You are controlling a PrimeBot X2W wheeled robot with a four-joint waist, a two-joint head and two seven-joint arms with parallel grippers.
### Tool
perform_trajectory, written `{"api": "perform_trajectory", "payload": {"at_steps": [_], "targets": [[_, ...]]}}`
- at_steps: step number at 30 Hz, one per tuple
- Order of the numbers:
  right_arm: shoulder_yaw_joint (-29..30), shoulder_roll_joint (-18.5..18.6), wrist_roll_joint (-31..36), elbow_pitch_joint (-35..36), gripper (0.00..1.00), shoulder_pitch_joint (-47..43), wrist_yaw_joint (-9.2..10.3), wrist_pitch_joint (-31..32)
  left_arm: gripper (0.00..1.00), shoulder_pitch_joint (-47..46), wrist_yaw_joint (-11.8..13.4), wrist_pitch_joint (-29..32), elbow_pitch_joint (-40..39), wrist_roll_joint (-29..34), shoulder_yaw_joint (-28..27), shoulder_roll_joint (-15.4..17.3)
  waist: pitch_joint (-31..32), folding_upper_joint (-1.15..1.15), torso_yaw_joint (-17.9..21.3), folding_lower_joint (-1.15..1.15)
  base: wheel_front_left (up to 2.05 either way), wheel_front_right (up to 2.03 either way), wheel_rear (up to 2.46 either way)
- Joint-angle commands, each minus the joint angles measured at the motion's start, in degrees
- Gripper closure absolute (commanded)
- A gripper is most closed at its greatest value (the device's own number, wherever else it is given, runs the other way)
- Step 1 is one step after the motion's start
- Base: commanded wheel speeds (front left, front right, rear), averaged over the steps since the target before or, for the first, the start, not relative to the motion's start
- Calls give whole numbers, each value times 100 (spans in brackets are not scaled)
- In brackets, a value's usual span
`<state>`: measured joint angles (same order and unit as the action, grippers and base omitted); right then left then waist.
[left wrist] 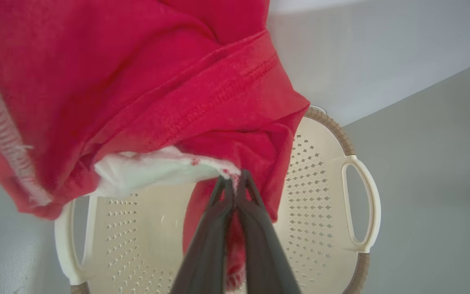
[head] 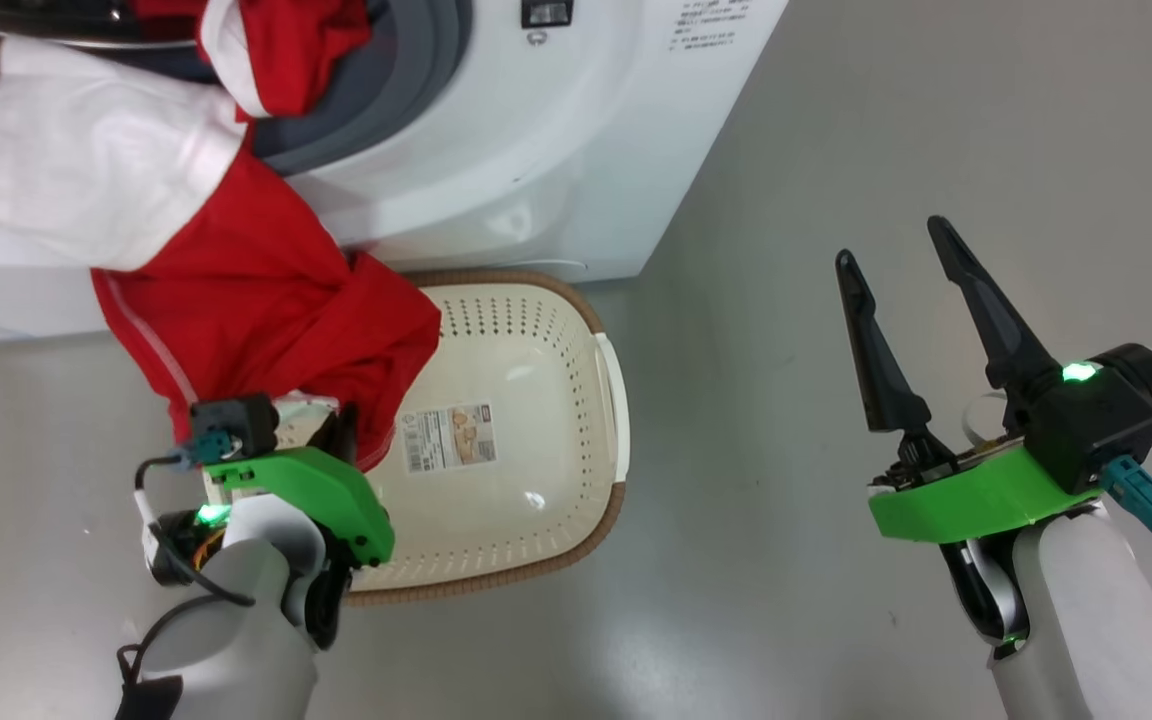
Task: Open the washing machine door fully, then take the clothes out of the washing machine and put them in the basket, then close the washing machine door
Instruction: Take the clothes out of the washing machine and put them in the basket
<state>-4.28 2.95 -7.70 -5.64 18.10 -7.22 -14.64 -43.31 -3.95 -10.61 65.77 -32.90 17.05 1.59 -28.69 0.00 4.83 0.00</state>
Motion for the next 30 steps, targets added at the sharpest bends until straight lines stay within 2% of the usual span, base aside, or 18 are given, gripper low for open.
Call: {"api": "perform_trajectory", "payload": {"at_steps": [1,8,18,24,25,26,27,28,30], "targets": [[-131,-7,-104,157,0,62,-26,-36,100,-57,-39,1,-29,-54,-66,129,-164,0,51,0,0,0,0],[-168,-7,-67,215,0,252,-26,-36,100,-278,-109,224,265,-633,338,129,-542,0,51,0,0,0,0],[-182,-7,-72,246,0,352,-26,-36,100,-310,46,441,531,-1164,831,129,-832,0,79,0,0,0,0],[-174,-7,-78,263,0,369,-26,-36,100,-310,88,362,599,-1363,1023,129,-907,0,100,0,0,0,0],[-171,-7,-79,266,0,371,-26,-36,94,-324,120,316,611,-1386,1042,129,-920,0,99,0,0,0,0],[-168,-7,-79,269,0,373,-26,-36,67,-338,152,274,625,-1402,1063,129,-931,0,99,0,0,0,0],[-167,-7,-79,272,0,374,-26,-36,48,-353,172,240,637,-1416,1087,129,-942,0,97,0,0,0,0],[-161,-7,-77,279,0,374,-26,-36,0,-382,205,183,659,-1440,1135,129,-961,0,89,0,0,0,0],[-157,-7,-76,285,0,376,-26,-36,0,-410,220,147,680,-1463,1180,129,-976,0,82,0,0,0,0]]}}
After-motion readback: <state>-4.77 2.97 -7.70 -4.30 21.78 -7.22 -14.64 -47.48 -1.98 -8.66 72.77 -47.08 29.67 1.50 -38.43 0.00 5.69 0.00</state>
